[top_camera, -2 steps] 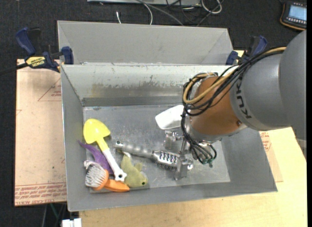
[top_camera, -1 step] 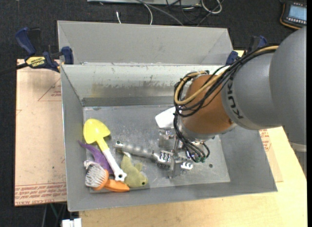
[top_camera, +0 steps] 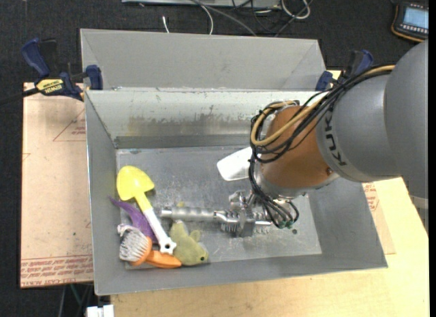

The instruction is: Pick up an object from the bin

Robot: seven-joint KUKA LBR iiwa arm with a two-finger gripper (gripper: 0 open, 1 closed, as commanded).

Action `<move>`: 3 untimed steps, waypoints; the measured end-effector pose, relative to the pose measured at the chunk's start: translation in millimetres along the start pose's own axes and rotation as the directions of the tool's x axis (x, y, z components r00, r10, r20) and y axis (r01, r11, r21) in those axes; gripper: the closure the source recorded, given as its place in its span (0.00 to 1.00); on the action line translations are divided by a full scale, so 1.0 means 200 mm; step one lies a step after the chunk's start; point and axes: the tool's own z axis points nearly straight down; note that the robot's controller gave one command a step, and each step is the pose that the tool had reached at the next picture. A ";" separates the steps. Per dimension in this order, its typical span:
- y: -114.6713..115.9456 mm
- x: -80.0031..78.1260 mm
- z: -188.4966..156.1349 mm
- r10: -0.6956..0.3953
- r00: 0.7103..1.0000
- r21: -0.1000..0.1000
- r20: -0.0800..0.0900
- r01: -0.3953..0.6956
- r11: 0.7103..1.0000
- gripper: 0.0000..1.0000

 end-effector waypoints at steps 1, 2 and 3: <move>0.00 0.00 0.00 0.000 1.000 0.000 0.000 0.000 1.000 1.00; 0.03 -0.03 -0.47 0.012 1.000 0.000 -0.004 -0.012 1.000 1.00; 0.11 0.08 -0.80 0.005 1.000 -0.001 -0.001 -0.005 1.000 1.00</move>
Offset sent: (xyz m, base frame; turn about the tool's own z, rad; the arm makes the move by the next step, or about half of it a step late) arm 0.0136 0.0103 0.1908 0.0274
